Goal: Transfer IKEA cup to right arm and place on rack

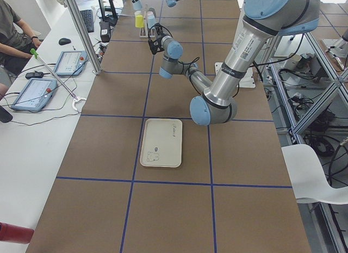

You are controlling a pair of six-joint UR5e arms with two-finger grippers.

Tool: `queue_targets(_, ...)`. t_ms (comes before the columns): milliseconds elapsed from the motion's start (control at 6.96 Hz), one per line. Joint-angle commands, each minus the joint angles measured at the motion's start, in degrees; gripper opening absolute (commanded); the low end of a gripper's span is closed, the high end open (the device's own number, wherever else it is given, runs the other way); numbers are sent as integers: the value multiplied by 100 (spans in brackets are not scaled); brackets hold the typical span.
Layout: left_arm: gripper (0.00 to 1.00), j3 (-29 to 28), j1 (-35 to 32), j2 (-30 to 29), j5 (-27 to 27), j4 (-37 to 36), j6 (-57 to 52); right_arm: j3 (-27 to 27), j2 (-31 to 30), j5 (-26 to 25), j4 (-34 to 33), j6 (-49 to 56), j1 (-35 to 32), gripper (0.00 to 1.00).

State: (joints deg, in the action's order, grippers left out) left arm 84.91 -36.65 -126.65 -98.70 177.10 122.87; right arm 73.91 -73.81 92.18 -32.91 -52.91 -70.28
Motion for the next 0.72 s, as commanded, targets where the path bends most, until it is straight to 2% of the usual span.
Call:
queue_targets(0, 99, 0, 0, 0, 0, 0, 0, 1, -46, 2, -5, 0, 40, 0)
queue_targets(287, 99, 8, 0, 0, 0, 0, 0, 1, -64, 2, 4, 0, 102, 0)
queue_targets(431, 99, 8, 0, 0, 0, 0, 0, -17, -64, 2, -4, 0, 111, 5)
queue_targets(575, 99, 17, 0, 0, 0, 9, 0, -52, -64, 2, -5, 9, 128, 28)
